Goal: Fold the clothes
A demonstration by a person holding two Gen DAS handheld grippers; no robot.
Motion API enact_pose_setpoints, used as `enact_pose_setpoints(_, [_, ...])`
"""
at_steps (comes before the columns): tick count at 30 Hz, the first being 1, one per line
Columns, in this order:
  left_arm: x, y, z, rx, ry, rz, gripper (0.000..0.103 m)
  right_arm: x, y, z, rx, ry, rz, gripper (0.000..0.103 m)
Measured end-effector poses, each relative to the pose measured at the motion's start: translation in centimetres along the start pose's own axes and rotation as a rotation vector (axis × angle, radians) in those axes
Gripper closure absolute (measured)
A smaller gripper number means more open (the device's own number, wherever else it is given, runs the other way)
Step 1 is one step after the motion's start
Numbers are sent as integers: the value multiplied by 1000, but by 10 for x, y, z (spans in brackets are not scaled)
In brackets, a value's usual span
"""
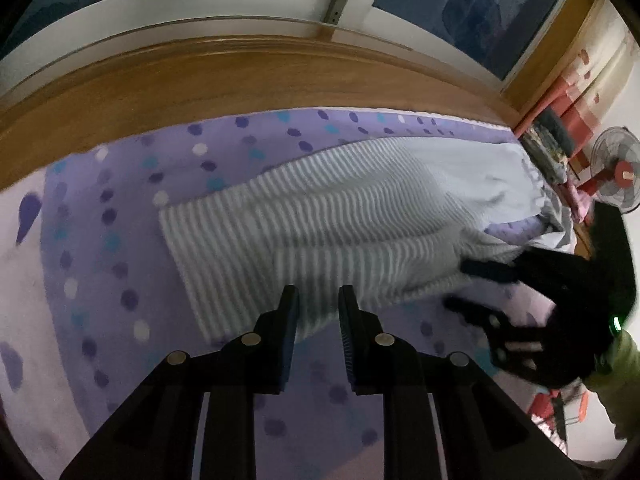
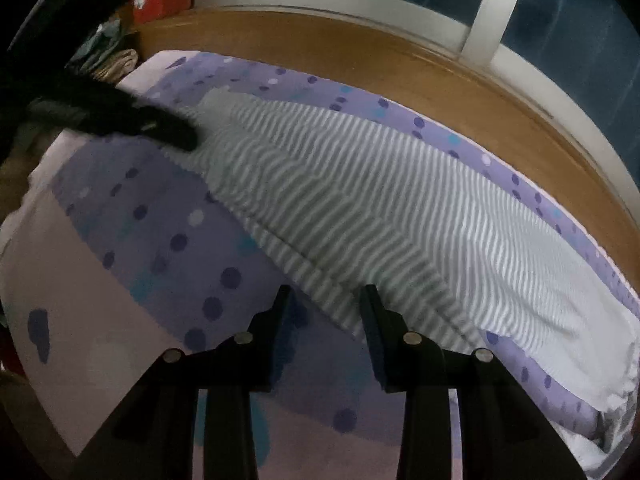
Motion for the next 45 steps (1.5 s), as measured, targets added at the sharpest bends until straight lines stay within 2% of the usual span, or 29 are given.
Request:
enact_pose_setpoints(1, [5,2,0,0,11,1,83,-2,-1,-2,3,-14,0,88])
enact_pose_setpoints(2, [10,4,1,-1,21,2,83,-3,-1,-3,18,-18,-1,97])
enact_pose_setpoints(4, [18,8,1,1,40,-1,83,-5,4,-2,8,-43,-8,97])
enact_pose_setpoints(8, [33,16,0,11,71,-1,83,-4,41,11,-88,-78,-50,97])
enact_pose_setpoints(13, [52,26,-5,29,96,5,83,26,90,39,-198,-43,-19,97])
enact_pose_setpoints(18, [69,29,-10,52,110,23,83,86,94,56,-204,-17,106,97])
enact_pose_setpoints(20, [74,29,-14,58,103,35,83,106,88,58,-174,-11,152,97])
enact_pose_setpoints(22, [76,30,-19,65,91,42,83,115,87,60,-130,-5,158,96])
enact_pose_setpoints(24, [76,29,-26,99,76,56,83,110,95,65,-82,10,135,90])
enact_pose_setpoints(26, [73,25,-32,128,52,79,82,98,106,76,-47,52,80,68])
enact_pose_setpoints(28, [68,19,-37,135,16,95,76,86,114,94,-52,108,12,52])
enact_pose_setpoints(29, [64,16,-38,132,-7,101,73,80,115,104,-57,137,-18,50])
enact_pose_setpoints(32, [55,5,-42,99,-53,122,72,68,101,129,-62,188,-45,50])
enact_pose_setpoints(34, [51,-1,-45,104,-77,135,72,62,85,142,-79,184,-43,50])
enact_pose_setpoints(38, [49,-17,-56,114,-133,173,71,56,61,150,-78,137,-27,50])
enact_pose_setpoints(41, [48,-22,-65,98,-188,173,64,53,55,146,-101,55,-42,51])
enact_pose_setpoints(42, [48,-23,-67,87,-200,174,64,53,54,144,-113,22,-42,53])
enact_pose_setpoints(43, [49,-23,-68,72,-215,169,64,53,54,141,-115,-10,-47,61])
enact_pose_setpoints(45, [51,-23,-71,37,-239,151,71,53,55,135,-88,-45,-67,74])
Point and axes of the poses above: each gripper's, at about its wrist camera, not at the fingertips, and y roughly against the way its jaws point, z to its left, x to its underside, the point moved 9 cm from there along -y, roughly the way its jaws point, and after that the axes turned 3 degrees about -y, right-handed, at the moved point
